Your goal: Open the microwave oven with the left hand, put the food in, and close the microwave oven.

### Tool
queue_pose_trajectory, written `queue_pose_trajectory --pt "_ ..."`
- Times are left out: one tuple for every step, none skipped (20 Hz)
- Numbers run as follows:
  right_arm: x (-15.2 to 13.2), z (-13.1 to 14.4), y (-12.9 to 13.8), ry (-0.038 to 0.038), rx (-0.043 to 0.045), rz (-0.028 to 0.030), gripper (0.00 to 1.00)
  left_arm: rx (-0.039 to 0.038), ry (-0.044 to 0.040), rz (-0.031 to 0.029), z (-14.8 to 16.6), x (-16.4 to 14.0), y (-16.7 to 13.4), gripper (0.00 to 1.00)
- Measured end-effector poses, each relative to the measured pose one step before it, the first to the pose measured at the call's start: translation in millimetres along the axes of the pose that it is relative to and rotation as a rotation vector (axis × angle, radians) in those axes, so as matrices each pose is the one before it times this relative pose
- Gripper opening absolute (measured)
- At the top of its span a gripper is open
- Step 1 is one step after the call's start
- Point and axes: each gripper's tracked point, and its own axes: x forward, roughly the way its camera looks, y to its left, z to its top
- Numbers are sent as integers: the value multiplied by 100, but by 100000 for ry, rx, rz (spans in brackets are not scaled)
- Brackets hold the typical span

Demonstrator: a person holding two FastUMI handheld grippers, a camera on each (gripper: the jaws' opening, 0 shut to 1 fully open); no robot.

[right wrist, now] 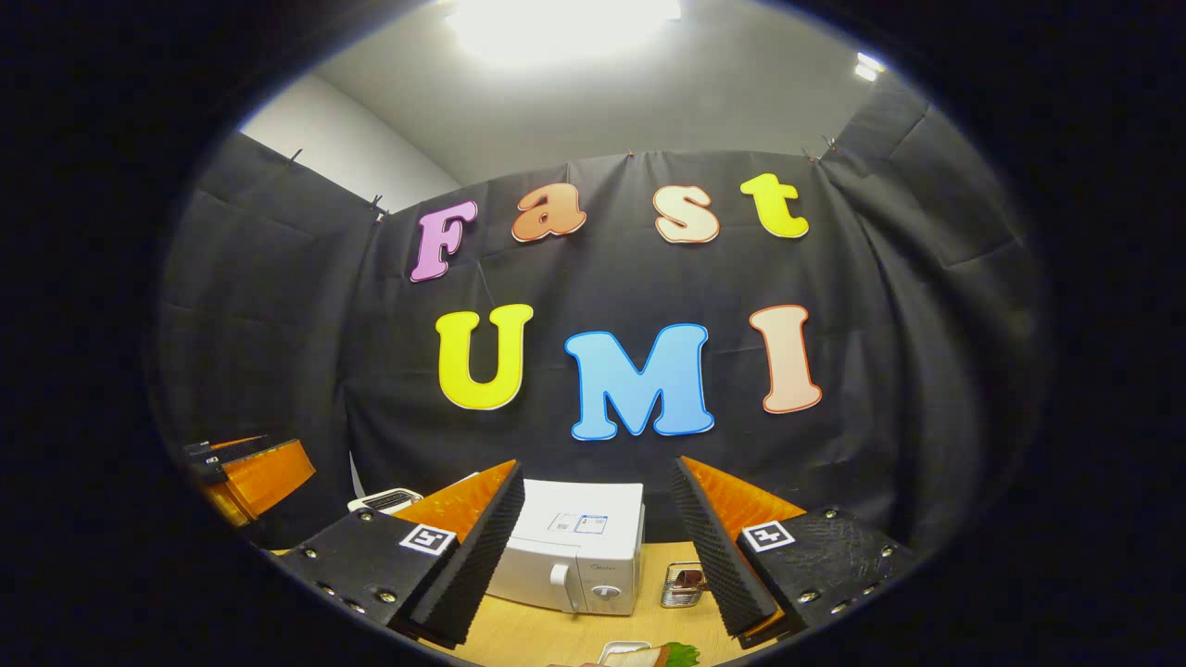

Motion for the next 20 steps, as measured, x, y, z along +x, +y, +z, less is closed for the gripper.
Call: queue_pose_trajectory --pt "-74 79 -39 -544 -135 -58 96 556 -287 277 175 111 155 96" --pt "-77 69 14 -468 -51 -200 96 322 -116 -19 136 82 74 96" --pt "-9 6 -174 -6 -88 -399 96 198 -395 -92 15 -18 10 96" --pt "-19 -78 -199 333 43 -530 96 -42 -360 -234 193 97 4 97" --pt "-1 -38 -150 186 346 -650 96 -167 -216 -609 -26 49 -214 97" --pt "-199 44 -237 -30 422 -633 96 -96 81 -607 6 108 -171 96" --pt "-113 -83 -333 -53 172 -954 96 29 58 -709 -166 382 -265 96" --pt "-125 -40 -441 23 -84 -1081 96 108 91 -821 -31 198 -288 96" --pt "-75 -100 -405 212 -188 -856 96 149 147 -797 -216 159 -318 96" --pt "-131 -97 -329 393 -127 -768 96 135 296 -949 -193 267 -438 96" --pt "-85 -133 -357 325 -48 -878 96 97 436 -1117 -303 148 -501 96" --pt "-18 -131 -509 205 -27 -931 96 174 530 -1178 -333 252 -512 96" --pt "-59 81 -417 12 -170 -897 96 282 210 -1087 -408 187 -466 96" --pt "-136 -81 -527 108 -380 -1089 96 70 -3 -968 -419 191 -504 96" --pt "-182 -69 -505 354 -618 -908 96 -283 521 -1273 -643 422 -588 96" --pt "-212 -149 -625 158 -619 -984 96 -474 1250 -1712 -783 422 -703 96" --pt "-321 -301 -724 447 -832 -1071 96 -243 1658 -1581 -1053 667 -677 97" --pt "-219 -379 -703 395 -896 -1061 96 -5 1794 -1250 -1013 875 -493 97" --pt "-189 -353 -746 652 -773 -1177 96 -187 2347 -1003 -1395 925 -348 97" --pt "-155 -525 -815 966 -455 -1080 96 -384 2639 -623 -1329 926 -430 96"
